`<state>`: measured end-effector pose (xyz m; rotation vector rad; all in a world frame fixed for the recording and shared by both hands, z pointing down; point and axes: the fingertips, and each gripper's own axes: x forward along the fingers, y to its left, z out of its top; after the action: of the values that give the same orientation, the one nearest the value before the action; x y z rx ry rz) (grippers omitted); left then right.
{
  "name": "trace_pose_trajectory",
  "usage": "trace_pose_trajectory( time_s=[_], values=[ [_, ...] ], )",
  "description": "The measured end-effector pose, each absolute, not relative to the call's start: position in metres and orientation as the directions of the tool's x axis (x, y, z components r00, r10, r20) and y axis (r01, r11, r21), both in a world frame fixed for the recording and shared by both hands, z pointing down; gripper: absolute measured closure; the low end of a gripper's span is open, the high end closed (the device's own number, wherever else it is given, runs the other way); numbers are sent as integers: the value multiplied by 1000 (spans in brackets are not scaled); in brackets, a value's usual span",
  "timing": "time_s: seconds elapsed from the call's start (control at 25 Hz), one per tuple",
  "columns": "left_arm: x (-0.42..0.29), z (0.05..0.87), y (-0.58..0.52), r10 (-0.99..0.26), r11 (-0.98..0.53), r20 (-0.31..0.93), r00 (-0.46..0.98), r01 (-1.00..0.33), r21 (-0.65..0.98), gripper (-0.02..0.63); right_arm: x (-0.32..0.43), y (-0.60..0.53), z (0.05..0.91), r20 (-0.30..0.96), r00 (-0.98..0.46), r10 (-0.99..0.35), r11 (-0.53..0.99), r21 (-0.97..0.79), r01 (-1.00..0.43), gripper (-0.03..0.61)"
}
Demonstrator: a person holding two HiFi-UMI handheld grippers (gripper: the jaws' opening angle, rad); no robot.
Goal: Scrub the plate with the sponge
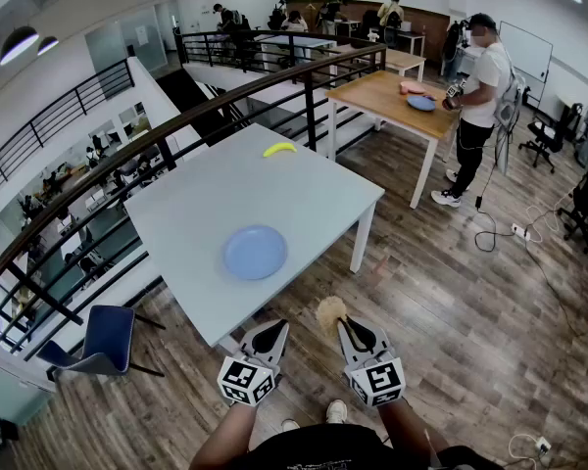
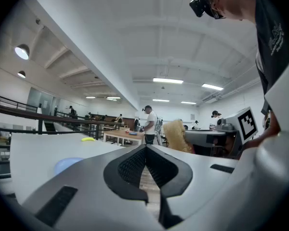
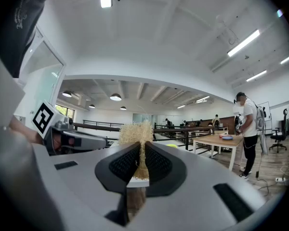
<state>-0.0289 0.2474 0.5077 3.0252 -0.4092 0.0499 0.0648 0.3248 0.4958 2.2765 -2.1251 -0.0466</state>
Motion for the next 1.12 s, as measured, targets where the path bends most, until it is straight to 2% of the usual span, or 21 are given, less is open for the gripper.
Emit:
trace_pose_trajectory(
  time_s=[0.2,0.56,0.84,1.12],
  values=[
    [-80,518,253,-322,-935,76,944,-329,134,601,19,340,487,-14,52,-999,-53,37,-998,539],
    [-144,513,247,-361,-921,60,931,-365,132,601,-33,337,485,-23,59,-998,-60,7,-998,538],
    [-170,517,241,-356,-922,63,932,-361,142,601,-60,329,481,-53,60,-997,-57,-57,-997,537],
    [-163,528,235,-360,-916,63,931,-365,168,601,-49,327,484,-52,79,-995,-77,-49,-996,537]
  ],
)
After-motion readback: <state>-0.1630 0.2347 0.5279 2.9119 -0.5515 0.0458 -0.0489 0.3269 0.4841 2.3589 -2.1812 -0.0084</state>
